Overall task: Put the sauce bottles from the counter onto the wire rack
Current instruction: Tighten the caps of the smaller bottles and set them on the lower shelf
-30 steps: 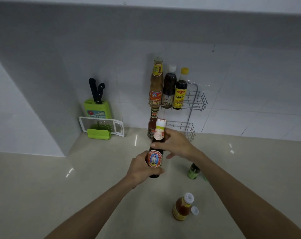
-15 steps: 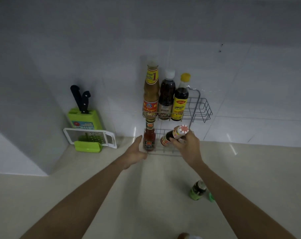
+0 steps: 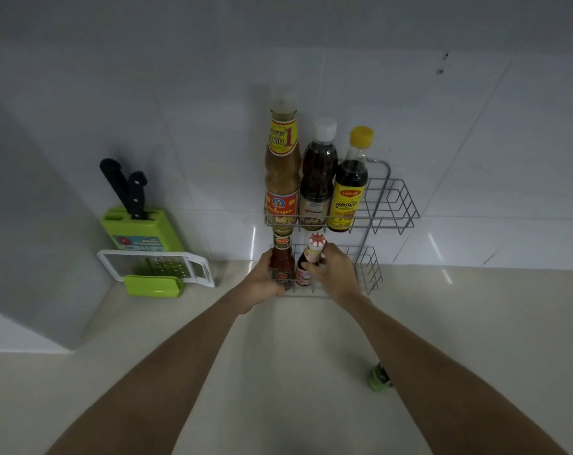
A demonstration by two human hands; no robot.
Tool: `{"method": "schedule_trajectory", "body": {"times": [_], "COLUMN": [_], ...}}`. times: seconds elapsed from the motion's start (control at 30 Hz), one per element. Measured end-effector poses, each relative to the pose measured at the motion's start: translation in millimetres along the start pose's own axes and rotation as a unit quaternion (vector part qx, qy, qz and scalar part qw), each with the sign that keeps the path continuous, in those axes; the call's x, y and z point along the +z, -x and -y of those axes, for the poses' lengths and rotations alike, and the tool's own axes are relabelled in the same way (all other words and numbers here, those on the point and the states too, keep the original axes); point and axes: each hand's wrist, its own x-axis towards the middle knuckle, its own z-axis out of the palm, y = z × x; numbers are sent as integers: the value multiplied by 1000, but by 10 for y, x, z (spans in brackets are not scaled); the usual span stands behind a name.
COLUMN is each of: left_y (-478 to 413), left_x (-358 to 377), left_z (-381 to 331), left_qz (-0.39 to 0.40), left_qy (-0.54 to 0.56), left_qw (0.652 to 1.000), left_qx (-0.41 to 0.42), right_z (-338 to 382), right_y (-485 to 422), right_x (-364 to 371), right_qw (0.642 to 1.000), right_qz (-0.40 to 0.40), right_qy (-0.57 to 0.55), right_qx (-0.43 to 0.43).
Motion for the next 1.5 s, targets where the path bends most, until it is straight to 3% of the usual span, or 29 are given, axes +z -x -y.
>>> {"method": "schedule_trajectory", "body": {"times": [0.23,0.37,0.63,0.9,1.07,1.2,1.3,1.4,1.5], "left_y": [-13,4,227,946,1514,1880,2121,2305,2365], "left_x": [10,44,172,464,854,1209,1429,1600,1734], "left_z": [86,104,10,240,582,830,902,899,886], "left_qz": [3,-2,-27,-61,-4,62,105,123,100], "left_qy": [4,-6,-33,-60,-87,-105,-107,-136,-139], "left_qw": [1000,1000,998,992,988,985,983,977,975], "left_qx": [5,4,39,93,126,121,104,111,142], "right_z": [-11,-14,2,121,42,-253,-537,-784,-897], "right_y": [-158,-161,25,886,1729,2431,2880,3203,3372], "right_x": [76,134,123,-465,-769,-814,-719,-568,-494], "right_qw": [997,997,995,994,982,984,988,954,930], "right_qz": [53,41,70,-84,-123,-55,79,209,243], "right_qy": [31,52,-10,-36,4,72,122,213,273], "right_qx": [39,45,65,-61,-145,-150,-56,-26,-47]}}
